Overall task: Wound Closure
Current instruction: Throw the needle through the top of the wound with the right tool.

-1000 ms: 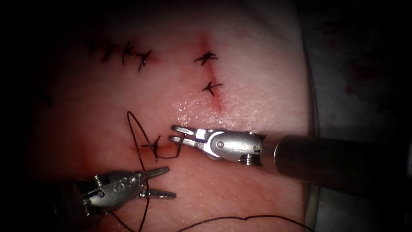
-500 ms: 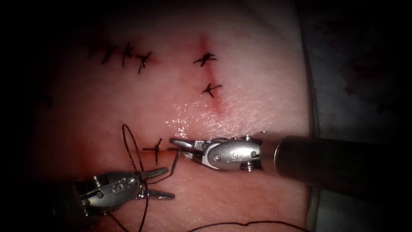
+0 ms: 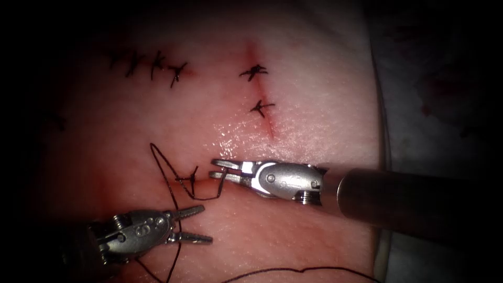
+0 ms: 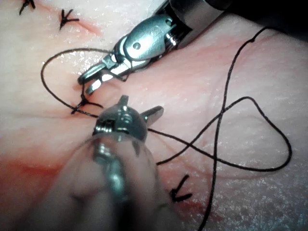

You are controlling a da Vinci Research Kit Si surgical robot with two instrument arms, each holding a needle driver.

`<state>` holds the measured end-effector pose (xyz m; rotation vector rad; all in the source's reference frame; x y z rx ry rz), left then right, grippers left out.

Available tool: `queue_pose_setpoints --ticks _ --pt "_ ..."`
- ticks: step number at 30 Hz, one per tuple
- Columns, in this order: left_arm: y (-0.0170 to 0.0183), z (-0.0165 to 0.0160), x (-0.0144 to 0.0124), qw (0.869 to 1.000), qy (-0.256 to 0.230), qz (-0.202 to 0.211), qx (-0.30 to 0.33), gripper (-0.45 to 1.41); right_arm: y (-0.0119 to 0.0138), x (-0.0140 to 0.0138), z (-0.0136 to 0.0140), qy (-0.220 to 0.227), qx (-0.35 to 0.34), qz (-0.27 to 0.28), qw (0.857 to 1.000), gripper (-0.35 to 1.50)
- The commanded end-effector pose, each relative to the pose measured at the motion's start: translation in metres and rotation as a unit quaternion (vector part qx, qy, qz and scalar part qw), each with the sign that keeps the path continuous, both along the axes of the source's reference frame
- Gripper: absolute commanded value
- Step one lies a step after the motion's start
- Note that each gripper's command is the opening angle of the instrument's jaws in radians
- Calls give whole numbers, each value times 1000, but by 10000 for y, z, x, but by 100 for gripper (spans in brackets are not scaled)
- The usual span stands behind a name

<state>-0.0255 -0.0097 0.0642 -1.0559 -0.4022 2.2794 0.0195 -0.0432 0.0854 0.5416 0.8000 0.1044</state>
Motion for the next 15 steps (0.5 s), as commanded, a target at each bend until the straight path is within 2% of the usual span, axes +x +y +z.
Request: queue_pose_setpoints --ticks 1,6,15 --pt "0 6 -5 1000 0 1 0 22 -8 9 13 -3 8 -6 1000 -35" --pt "0 6 -6 1000 0 1 0 22 -24 7 24 -30 40 -18 999 -35" --pt "0 5 -6 1000 1 3 -2 22 -44 -3 31 -51 83 -26 995 -35"
